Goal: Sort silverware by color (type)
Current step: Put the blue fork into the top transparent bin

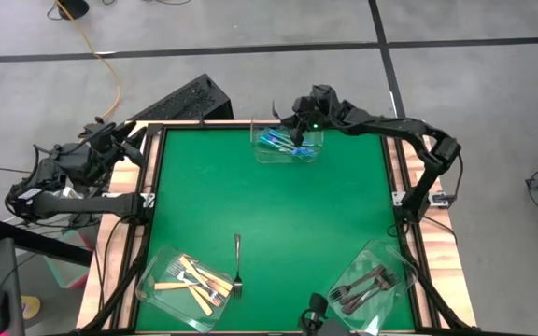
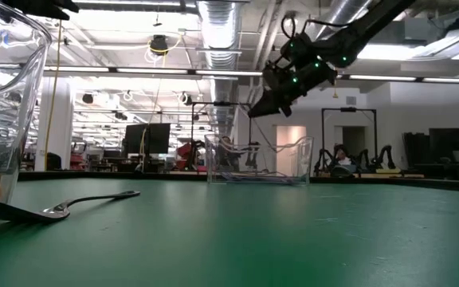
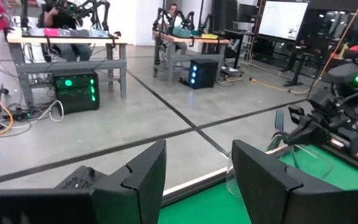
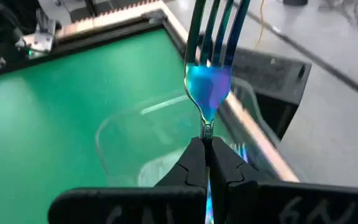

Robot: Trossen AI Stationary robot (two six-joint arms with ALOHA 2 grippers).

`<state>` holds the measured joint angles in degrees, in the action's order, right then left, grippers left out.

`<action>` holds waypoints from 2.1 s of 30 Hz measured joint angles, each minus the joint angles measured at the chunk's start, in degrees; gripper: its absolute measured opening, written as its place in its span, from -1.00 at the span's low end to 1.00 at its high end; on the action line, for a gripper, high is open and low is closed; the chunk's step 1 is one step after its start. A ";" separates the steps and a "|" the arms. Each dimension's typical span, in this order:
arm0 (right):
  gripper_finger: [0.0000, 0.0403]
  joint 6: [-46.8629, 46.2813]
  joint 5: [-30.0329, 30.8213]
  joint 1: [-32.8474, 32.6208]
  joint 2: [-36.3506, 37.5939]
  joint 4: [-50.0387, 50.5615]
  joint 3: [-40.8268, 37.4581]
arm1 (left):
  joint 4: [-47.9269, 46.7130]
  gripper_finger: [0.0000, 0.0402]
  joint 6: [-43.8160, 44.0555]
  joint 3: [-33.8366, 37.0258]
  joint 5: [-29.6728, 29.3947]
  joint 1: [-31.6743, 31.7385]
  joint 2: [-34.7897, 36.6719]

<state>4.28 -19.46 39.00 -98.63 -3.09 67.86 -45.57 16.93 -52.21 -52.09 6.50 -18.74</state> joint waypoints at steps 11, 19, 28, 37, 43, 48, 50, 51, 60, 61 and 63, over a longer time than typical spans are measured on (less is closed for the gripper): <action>-0.96 2.53 6.96 -1.96 -0.04 1.06 -4.75 | -0.03 -0.17 -2.86 0.00 -1.29 0.00 0.00; -0.96 5.82 13.48 -4.27 -0.04 1.99 -4.76 | -0.03 -0.17 -4.31 0.00 -3.29 0.00 0.00; -0.96 11.57 19.46 -6.24 -6.71 17.99 5.68 | -0.05 -0.17 -4.31 0.00 -3.85 0.02 0.00; -0.96 11.86 19.52 -7.51 -17.45 33.68 22.58 | -0.05 -0.17 -4.29 0.00 -3.83 0.00 0.00; -0.96 12.77 19.71 -7.40 -22.58 43.17 31.11 | -0.05 -0.17 -4.29 0.00 -3.81 0.00 0.01; -0.97 12.78 19.68 -7.75 -26.92 47.55 36.03 | -0.14 -0.17 -4.35 0.00 -3.81 0.01 0.02; -0.97 12.91 19.68 -7.99 -28.37 48.82 37.00 | -0.16 -0.17 -4.39 0.00 -3.81 0.00 0.02; -0.97 12.93 19.69 -8.11 -28.91 49.55 37.16 | -0.16 -0.17 -4.42 0.00 -3.80 0.02 0.02; -0.97 12.91 19.69 -8.06 -30.03 51.22 37.74 | -0.24 -0.17 -4.48 0.00 -3.79 0.00 0.02; -0.97 12.87 19.67 -8.06 -30.03 51.18 37.74 | -0.26 -0.17 -4.48 0.00 -3.79 0.00 0.02; -0.96 12.85 19.65 -7.79 -30.03 51.12 37.74 | -0.29 -0.17 -4.48 0.00 -3.79 0.00 0.02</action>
<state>17.13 0.19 31.21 -128.66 48.03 105.60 -45.87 12.45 -52.21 -55.88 6.50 -18.72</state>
